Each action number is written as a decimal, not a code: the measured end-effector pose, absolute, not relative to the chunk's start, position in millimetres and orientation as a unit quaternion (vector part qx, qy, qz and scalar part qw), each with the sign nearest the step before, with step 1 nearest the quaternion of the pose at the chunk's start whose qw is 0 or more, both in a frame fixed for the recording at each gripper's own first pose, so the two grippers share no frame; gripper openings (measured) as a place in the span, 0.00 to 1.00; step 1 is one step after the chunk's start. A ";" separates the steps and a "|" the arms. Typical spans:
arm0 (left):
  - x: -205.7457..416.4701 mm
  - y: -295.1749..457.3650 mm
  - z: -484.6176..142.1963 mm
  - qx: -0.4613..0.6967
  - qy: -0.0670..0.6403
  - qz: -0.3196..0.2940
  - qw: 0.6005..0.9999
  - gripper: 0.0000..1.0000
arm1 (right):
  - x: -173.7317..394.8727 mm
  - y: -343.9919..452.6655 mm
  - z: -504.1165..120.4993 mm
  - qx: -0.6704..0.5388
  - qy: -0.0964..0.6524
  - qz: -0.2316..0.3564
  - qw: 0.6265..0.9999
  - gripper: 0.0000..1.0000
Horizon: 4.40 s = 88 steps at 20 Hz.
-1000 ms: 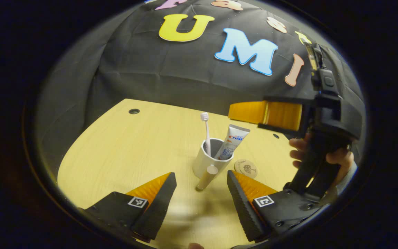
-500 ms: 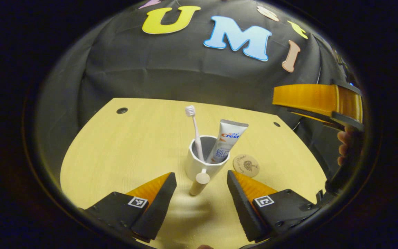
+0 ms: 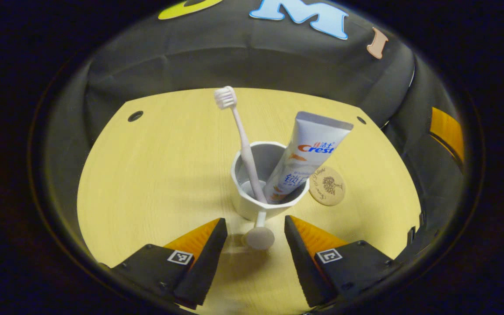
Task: Put the toothbrush and toothpaste on the desktop into the cup, then pick up the cup and place it on the coaster on the desktop.
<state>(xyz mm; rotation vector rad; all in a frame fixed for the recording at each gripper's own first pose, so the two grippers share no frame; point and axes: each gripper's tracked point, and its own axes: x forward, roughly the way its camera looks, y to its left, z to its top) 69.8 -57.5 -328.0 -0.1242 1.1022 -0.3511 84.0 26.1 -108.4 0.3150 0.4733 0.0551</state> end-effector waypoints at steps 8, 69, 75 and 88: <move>70.6 -65.9 -347.4 -0.026 0.553 -0.174 0.815 0.54 | 68.9 8.8 -123.0 0.159 0.252 0.005 0.955 0.88; 39.9 -172.8 -170.2 -0.052 0.293 -0.195 0.935 0.94 | 16.1 -65.1 -102.5 0.156 0.209 -0.022 0.965 0.88; 26.6 -127.4 -85.7 -0.058 0.170 -0.132 0.975 0.95 | 15.7 -53.9 -70.1 0.101 0.154 -0.001 0.983 0.88; 15.0 -81.2 8.4 -0.089 0.013 -0.098 0.991 0.93 | 10.9 -33.9 -6.9 0.059 0.059 -0.019 0.996 0.87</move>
